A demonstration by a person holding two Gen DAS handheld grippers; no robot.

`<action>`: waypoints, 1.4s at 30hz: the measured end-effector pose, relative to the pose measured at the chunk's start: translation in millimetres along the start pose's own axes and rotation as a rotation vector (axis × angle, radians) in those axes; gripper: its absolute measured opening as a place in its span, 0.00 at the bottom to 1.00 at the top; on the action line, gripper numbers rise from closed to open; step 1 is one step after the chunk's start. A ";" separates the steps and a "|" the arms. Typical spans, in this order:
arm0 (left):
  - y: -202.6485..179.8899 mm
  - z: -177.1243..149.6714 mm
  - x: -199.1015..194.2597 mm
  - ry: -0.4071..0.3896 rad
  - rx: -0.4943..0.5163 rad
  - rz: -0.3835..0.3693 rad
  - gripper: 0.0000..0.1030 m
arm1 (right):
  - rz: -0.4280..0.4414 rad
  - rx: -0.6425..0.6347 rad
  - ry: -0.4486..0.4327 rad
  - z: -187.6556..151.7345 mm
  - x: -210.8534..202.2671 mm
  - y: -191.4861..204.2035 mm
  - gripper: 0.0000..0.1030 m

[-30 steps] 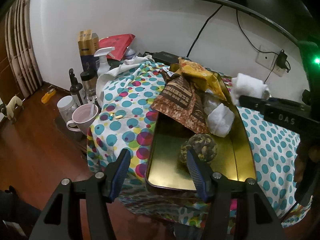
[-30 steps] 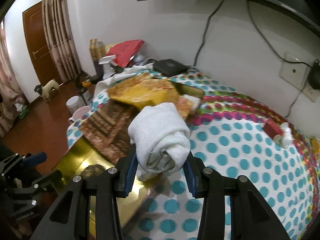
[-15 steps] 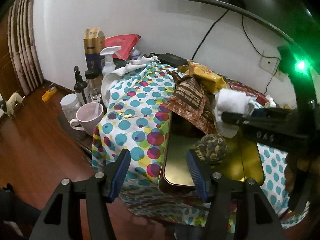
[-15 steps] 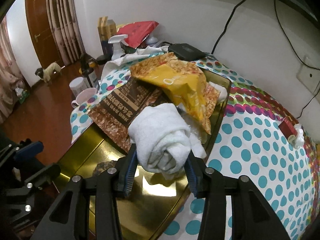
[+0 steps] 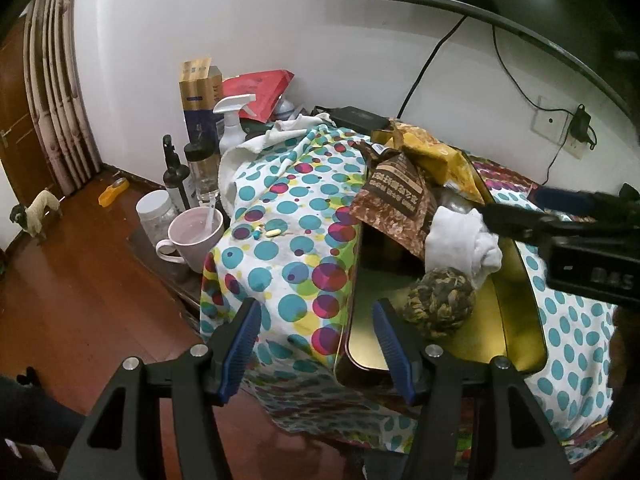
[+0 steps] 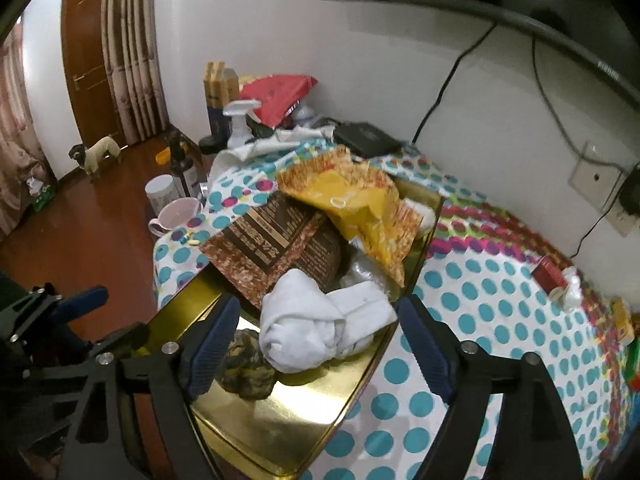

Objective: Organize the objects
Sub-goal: 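Lower the white towel into the gold tray and open the right gripper, then grasp the white plastic bag beside the red box with the right gripper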

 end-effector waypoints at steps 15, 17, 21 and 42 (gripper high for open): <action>-29.5 11.6 -15.0 -0.027 0.030 -0.038 0.58 | -0.273 0.092 -0.027 -20.7 59.4 -84.0 0.83; -49.2 18.6 -17.6 -0.035 0.079 -0.056 0.58 | -0.335 0.131 -0.007 -29.7 62.4 -121.1 0.83; -92.6 32.4 -16.3 -0.033 0.123 -0.136 0.58 | -0.419 0.216 0.003 -39.0 77.2 -183.6 0.83; -238.1 16.8 53.7 0.080 0.292 -0.274 0.58 | -0.348 0.165 0.116 -49.5 190.0 -259.4 0.59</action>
Point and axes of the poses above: each gripper's, at about its wrist camera, not at the fingertips, and x roughly the way its jaws point, y to its left, z to its top, the point moved 1 cm from there along x, roughly the way its jaws point, and after that the axes turned 15 degrees about -y, right-handed, at the moved point
